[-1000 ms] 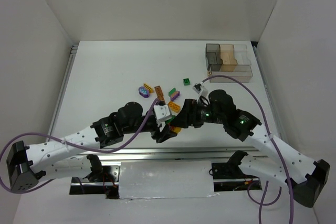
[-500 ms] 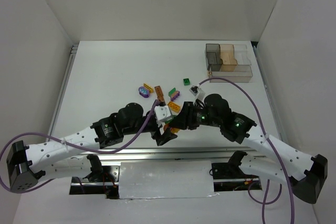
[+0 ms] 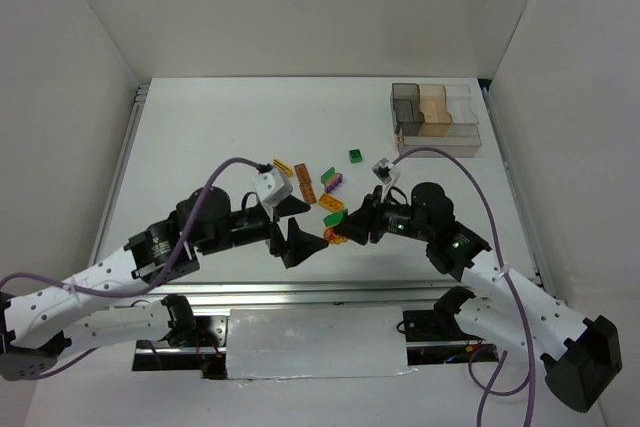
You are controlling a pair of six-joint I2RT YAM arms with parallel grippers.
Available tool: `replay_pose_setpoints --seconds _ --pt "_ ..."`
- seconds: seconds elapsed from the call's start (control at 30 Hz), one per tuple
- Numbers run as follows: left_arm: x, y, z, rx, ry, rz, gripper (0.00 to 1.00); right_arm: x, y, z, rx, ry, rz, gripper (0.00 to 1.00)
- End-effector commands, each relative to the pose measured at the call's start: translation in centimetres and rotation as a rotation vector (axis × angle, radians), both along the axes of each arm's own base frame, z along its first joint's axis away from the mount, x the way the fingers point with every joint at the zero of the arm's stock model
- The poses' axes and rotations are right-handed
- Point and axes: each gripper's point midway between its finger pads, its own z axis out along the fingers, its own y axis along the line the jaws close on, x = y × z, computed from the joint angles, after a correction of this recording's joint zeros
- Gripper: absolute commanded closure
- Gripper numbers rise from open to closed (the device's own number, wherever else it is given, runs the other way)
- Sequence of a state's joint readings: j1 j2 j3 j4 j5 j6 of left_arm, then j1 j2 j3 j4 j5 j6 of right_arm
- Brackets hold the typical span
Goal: Sort the legos into containers by color
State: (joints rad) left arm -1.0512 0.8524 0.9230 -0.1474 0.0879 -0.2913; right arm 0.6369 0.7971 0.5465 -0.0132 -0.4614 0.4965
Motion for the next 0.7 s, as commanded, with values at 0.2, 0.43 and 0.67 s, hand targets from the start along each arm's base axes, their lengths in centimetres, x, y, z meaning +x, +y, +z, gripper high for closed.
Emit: replay_pose_setpoints --seconds 0.2,0.43,0.67 --pt "-3.3 -1.7 1.1 0.040 0.134 -0.199 0.02 -8.3 1.4 6.5 0.145 -0.287 0.620 1.00" --pt "-3.7 -2.6 -0.7 0.080 0.188 -0.241 0.08 -10.0 0.7 7.1 0.158 -0.311 0.691 1.00" --pt "-3.1 -4.1 -2.3 0.124 0.252 -0.240 0.19 -10.0 0.6 7.2 0.141 -0.311 0.694 1.00"
